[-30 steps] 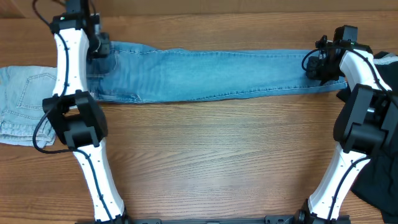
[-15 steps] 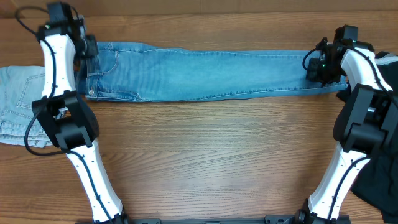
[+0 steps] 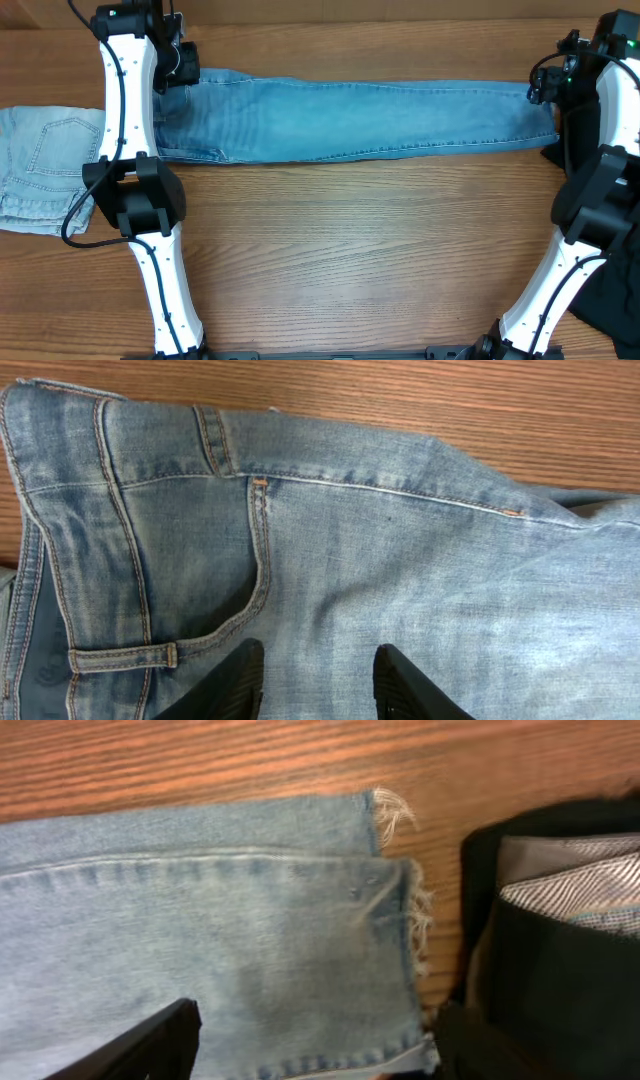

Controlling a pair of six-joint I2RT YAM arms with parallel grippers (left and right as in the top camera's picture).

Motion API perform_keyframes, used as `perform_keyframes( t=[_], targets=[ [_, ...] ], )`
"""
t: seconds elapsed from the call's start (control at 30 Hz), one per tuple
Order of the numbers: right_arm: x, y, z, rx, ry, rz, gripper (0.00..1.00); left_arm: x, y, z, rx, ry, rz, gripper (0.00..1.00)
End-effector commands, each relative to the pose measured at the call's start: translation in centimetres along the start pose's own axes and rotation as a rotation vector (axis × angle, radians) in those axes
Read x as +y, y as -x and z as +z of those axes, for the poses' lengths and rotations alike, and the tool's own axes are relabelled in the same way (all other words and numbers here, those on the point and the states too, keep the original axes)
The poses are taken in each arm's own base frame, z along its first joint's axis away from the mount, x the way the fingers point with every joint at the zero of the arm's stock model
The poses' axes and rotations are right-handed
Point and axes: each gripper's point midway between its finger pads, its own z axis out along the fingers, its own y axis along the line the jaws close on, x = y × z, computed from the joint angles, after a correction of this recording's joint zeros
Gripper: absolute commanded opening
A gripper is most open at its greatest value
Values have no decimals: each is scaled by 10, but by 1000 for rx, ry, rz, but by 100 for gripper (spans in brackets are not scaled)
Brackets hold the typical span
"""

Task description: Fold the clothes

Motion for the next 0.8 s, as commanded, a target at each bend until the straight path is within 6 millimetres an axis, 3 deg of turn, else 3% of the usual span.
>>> perform_keyframes(
  t=[0.0, 0.27, 0.33, 0.4, 0.47, 0.5, 0.6, 0.67, 0.7, 0.77],
  targets=[
    [-1, -3, 22, 16, 14, -89, 83, 3, -4, 6, 18, -1, -16, 41],
    [-9, -2, 67, 10, 4, -119, 83, 3, -3, 6, 15, -1, -15, 41],
    [-9, -10, 85, 38, 14, -115, 83, 3, -3, 6, 15, -1, -15, 42],
    [1, -25, 105, 81, 80, -105, 83, 3, -3, 6, 14, -1, -15, 42],
    [17, -34, 110, 103, 169, -93, 81, 3, -3, 6, 14, -1, -15, 42],
    [23, -34, 109, 102, 202, -88, 76, 3, -3, 6, 14, -1, -15, 42],
    [36, -44, 104, 135, 279, -70, 40, 3, -3, 6, 17, -1, -15, 42],
    [38, -43, 102, 135, 292, -52, 38, 3, -2, 6, 13, -1, -12, 40],
    [36, -41, 99, 126, 288, -51, 31, 3, -2, 6, 12, -1, -6, 38],
    [28, -31, 91, 89, 265, -53, 4, 3, -2, 6, 12, -1, 13, 34]
  ],
)
